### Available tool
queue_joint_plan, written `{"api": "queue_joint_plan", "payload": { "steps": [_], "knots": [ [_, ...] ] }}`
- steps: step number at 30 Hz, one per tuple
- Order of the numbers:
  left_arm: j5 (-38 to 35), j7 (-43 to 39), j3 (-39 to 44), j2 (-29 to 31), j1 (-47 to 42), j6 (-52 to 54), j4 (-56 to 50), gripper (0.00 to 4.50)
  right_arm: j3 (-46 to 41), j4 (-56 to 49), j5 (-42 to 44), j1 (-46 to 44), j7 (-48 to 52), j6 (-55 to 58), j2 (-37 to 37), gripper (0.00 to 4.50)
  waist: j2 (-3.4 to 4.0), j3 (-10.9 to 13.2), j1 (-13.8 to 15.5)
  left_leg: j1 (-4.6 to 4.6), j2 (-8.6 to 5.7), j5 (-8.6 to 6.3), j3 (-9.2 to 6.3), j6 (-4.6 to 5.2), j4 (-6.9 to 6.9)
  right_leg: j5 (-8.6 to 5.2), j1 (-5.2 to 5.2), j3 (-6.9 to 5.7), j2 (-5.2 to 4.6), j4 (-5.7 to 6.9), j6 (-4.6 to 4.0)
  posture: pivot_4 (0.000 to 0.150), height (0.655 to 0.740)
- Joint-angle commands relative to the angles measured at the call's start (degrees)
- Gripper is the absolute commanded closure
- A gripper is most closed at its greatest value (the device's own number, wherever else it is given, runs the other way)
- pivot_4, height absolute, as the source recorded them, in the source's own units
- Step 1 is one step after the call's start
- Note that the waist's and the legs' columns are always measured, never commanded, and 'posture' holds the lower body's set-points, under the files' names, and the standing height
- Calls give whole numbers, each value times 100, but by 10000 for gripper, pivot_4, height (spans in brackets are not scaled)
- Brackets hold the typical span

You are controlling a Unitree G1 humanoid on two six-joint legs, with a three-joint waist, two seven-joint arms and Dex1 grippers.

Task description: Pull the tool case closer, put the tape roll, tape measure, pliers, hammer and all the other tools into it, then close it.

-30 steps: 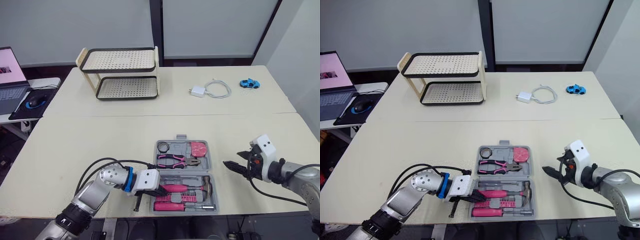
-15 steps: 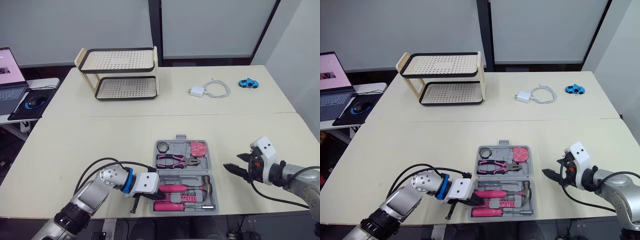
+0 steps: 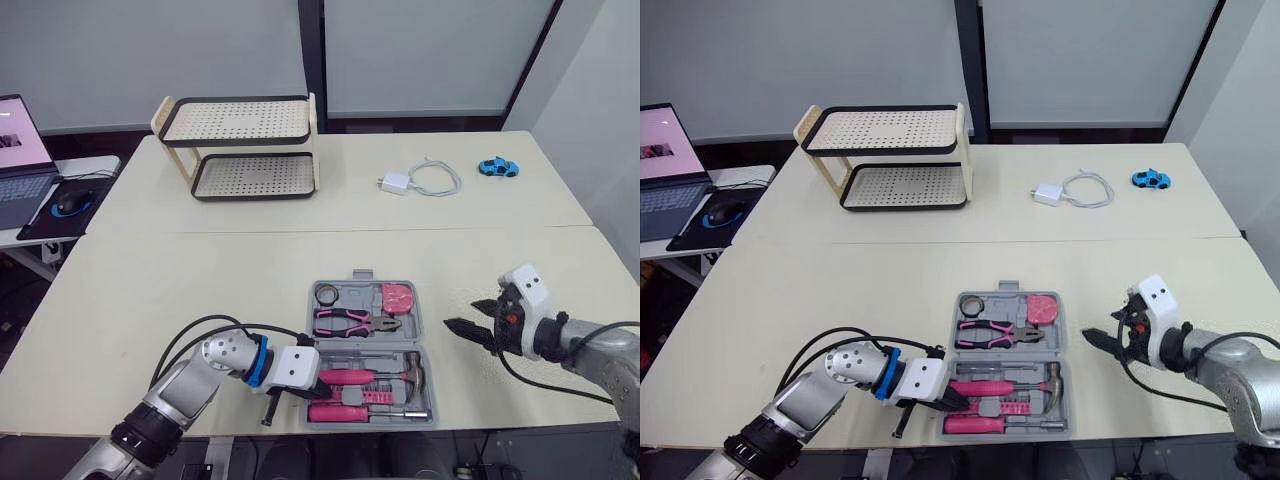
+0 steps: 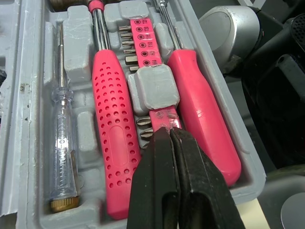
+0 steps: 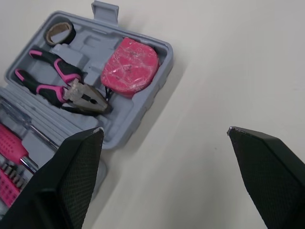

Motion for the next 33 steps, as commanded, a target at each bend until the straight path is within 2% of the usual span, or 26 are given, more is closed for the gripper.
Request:
{"api": "queue_joint_plan", "payload": {
  "steps": [1,13,33],
  "knots": [
    [163,-20,-108,62,27,40,9,45000,10,574,246,-499,-106,418,246,384,0,0,-1,0,0,0,0,0,0,0,0,1,0,0,0,1500,7400],
    [228,-9,-119,144,-4,98,-30,45000,343,1941,72,-1526,-579,519,1218,384,2,0,-18,-4,2,0,1,0,-2,0,-12,2,0,3,0,1500,7400],
    [370,-78,-225,307,93,-174,151,45000,621,3063,-118,-2256,-578,185,2008,384,15,-13,-95,-4,14,0,0,0,-6,1,-32,7,7,15,-2,1500,7400]
  ]
}}
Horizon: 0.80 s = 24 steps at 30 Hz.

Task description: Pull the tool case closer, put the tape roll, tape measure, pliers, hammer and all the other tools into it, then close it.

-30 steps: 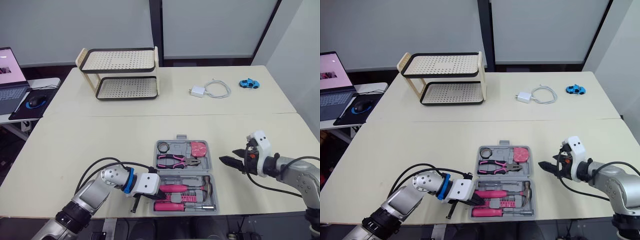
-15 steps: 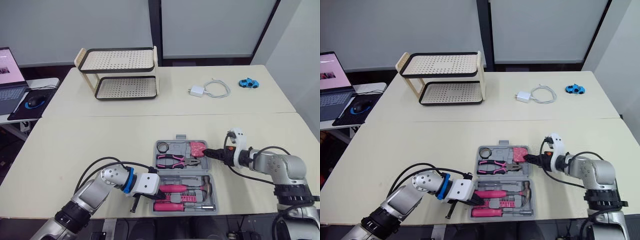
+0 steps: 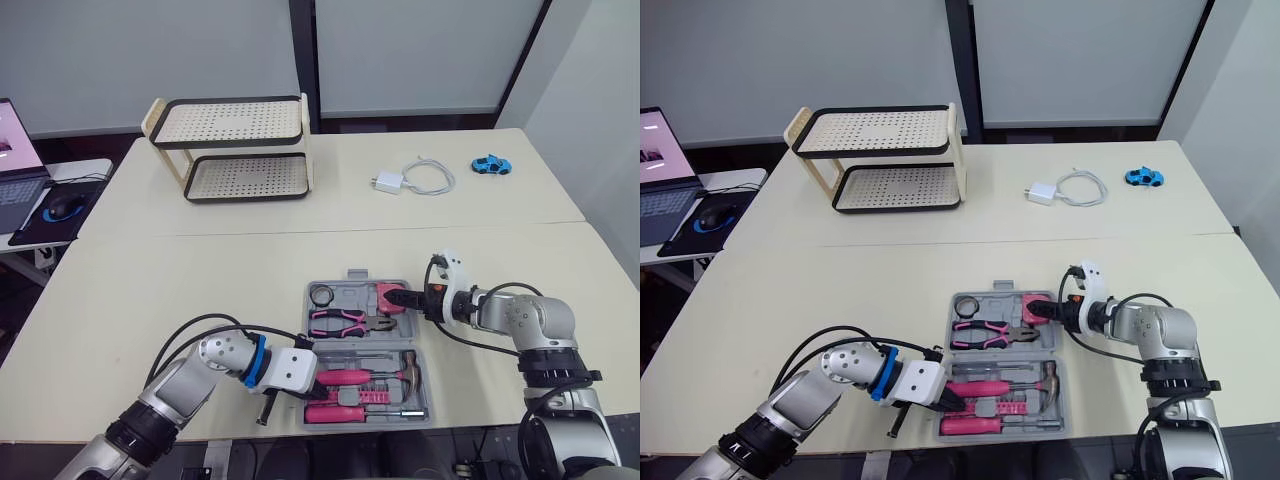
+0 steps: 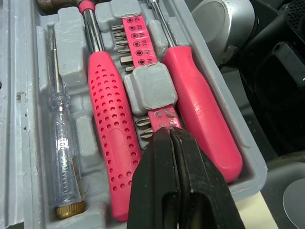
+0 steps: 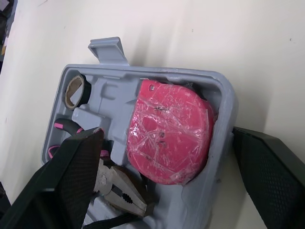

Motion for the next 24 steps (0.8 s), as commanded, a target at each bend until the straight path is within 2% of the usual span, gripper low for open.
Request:
{"api": "queue_joint_plan", "payload": {
  "steps": [1,16,24],
  "knots": [
    [308,-30,-180,122,116,-18,200,45000,58,43,-13,-108,93,-202,90,384,0,0,-23,0,0,0,0,0,0,0,0,0,0,0,0,1500,7400],
    [362,-88,-297,202,145,-143,274,45000,603,-180,-245,-55,1082,-1286,-176,384,2,1,-76,-1,0,0,-1,0,-4,0,-7,6,0,0,0,1500,7400],
    [372,-116,-320,255,175,-199,273,45000,718,118,-468,-141,1184,-1603,-202,384,1,1,-76,-1,0,0,-1,0,-4,0,-8,7,0,0,0,1500,7400]
  ]
}}
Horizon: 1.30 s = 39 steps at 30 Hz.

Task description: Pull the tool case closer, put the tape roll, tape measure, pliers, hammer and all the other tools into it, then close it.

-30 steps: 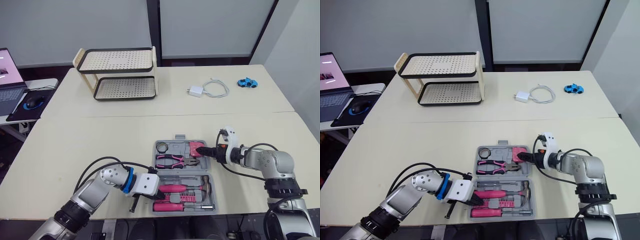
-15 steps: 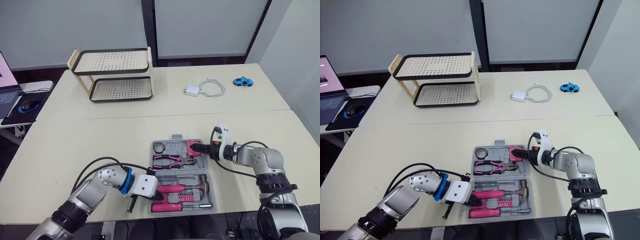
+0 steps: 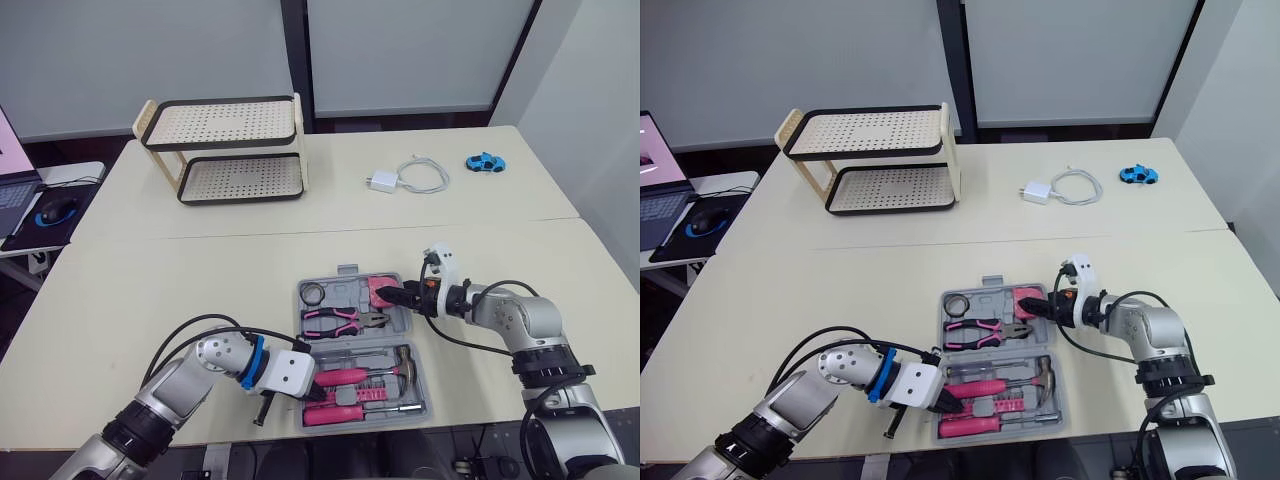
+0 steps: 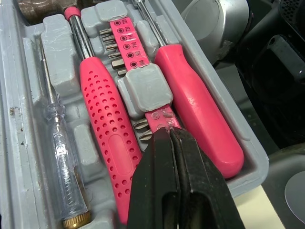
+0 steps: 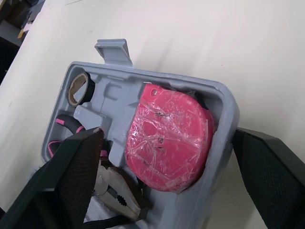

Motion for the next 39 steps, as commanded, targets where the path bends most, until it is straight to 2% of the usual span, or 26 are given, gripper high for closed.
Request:
{"api": "queue_joint_plan", "payload": {
  "steps": [1,7,12,29,39],
  "knots": [
    [359,-109,-236,170,180,32,194,45000,9,-33,-16,-164,185,-248,13,384,0,0,-1,0,0,0,0,0,0,0,-1,0,0,0,0,1500,7400],
    [369,-125,-268,212,225,-34,186,45000,191,273,-214,-335,196,-264,86,384,0,0,-12,0,2,0,0,0,-2,0,-3,0,0,0,0,1500,7400],
    [362,-133,-272,233,247,-107,218,45000,317,597,-366,-572,33,202,95,384,1,0,-13,0,2,0,0,0,-2,0,-4,0,0,1,0,1500,7400],
    [435,-41,-280,318,396,-515,492,45000,353,659,-394,-683,12,1002,68,384,11,-36,-10,3,3,0,-2,0,-2,0,-1,-2,0,1,0,1500,7400],
    [477,-44,-320,222,279,-469,603,45000,247,1128,-403,-909,56,644,478,384,16,-71,-25,10,4,0,0,1,-3,0,3,-1,3,2,0,1500,7400]
  ]
}}
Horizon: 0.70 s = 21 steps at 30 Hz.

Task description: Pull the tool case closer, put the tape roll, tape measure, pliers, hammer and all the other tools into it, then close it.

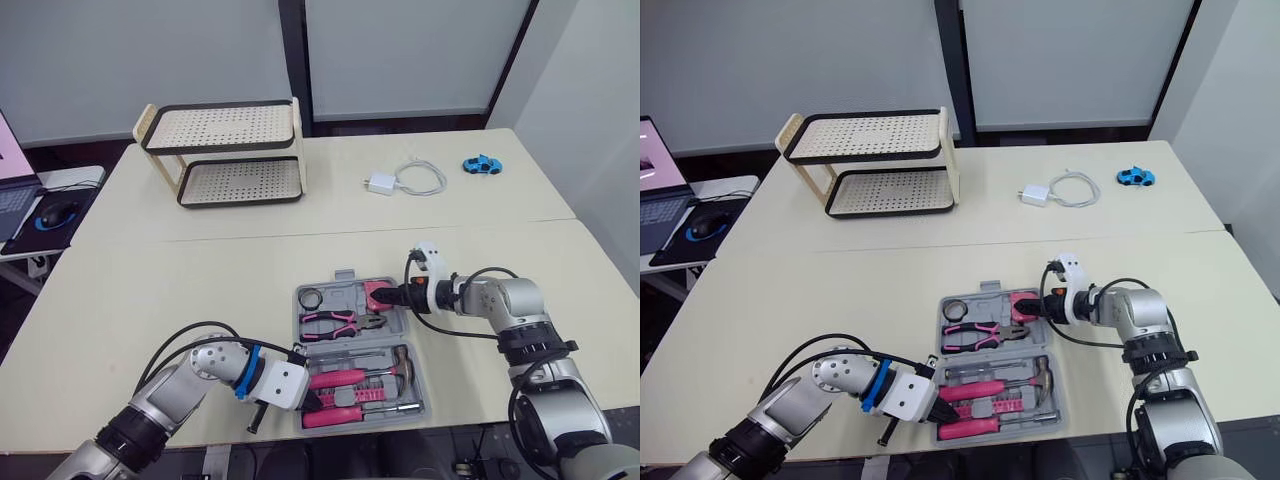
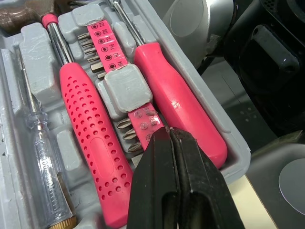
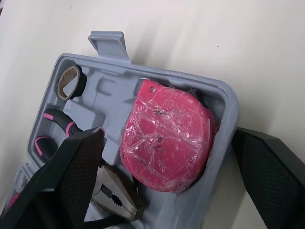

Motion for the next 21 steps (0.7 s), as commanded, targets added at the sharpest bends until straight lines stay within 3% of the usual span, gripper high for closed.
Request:
{"api": "queue_joint_plan", "payload": {
  "steps": [1,10,21],
  "knots": [
    [469,-43,-252,79,127,179,399,45000,44,214,27,-117,111,-114,198,384,3,-3,-4,2,0,0,1,0,0,0,0,0,0,1,0,1500,7400],
    [477,-85,-260,106,133,199,405,45000,235,63,88,-125,930,-966,237,384,10,-4,-9,-3,0,0,0,0,-1,0,-6,1,1,3,0,1500,7400],
    [470,-120,-226,166,190,201,320,45000,202,55,-128,13,1025,-1721,275,384,11,-4,-9,-3,1,0,-1,1,-3,0,-7,1,1,2,0,1500,7400]
  ]
}}
